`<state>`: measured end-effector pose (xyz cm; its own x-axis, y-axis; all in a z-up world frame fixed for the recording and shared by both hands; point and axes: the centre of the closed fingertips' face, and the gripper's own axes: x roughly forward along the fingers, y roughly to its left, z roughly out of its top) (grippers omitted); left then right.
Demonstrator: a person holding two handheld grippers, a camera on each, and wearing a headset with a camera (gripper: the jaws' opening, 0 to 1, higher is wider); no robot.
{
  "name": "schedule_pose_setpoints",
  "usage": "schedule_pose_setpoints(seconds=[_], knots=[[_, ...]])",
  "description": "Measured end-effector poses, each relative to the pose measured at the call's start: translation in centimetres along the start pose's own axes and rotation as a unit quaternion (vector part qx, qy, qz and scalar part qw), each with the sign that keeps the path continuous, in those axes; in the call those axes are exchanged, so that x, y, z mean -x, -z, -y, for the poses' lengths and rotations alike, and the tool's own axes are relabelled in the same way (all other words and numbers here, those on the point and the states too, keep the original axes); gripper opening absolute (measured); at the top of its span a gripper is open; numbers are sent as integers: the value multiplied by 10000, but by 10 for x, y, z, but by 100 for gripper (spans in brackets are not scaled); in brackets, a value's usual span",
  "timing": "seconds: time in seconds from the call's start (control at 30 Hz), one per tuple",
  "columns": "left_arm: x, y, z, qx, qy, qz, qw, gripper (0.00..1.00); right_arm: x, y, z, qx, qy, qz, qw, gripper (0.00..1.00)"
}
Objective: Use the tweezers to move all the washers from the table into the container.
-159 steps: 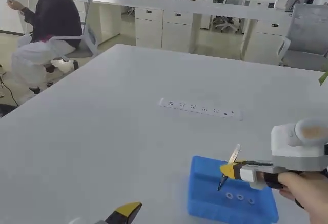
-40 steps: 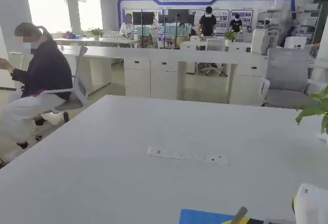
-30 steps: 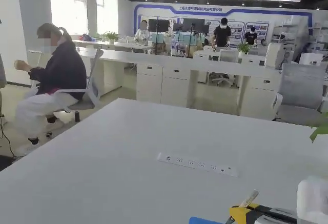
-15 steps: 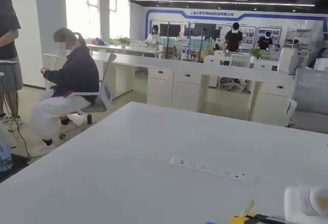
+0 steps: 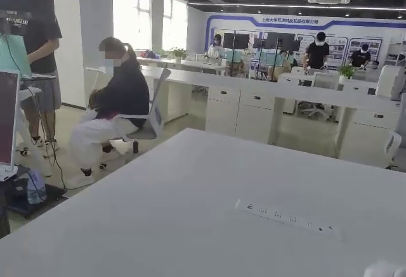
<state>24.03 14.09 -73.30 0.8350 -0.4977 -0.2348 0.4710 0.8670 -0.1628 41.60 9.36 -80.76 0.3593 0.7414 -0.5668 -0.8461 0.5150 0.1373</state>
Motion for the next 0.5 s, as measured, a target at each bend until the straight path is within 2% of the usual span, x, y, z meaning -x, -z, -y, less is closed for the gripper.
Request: schedule_pose_setpoints(seconds=[0.2,0.33,0.43,0.5], knots=[[0,0,-1,-42,-29,11,10000,78,0,0,1,122,1,-15,9999,3],[0,1,0,-77,-19,-8,10000,78,3,2,-4,192,-22,19,9998,4],[0,1,1,-56,-10,-1,10000,78,4,3,-1,256,-20,30,9997,4],[0,1,1,-64,-13,-8,10000,78,7,0,-1,193,2,119,9997,4]])
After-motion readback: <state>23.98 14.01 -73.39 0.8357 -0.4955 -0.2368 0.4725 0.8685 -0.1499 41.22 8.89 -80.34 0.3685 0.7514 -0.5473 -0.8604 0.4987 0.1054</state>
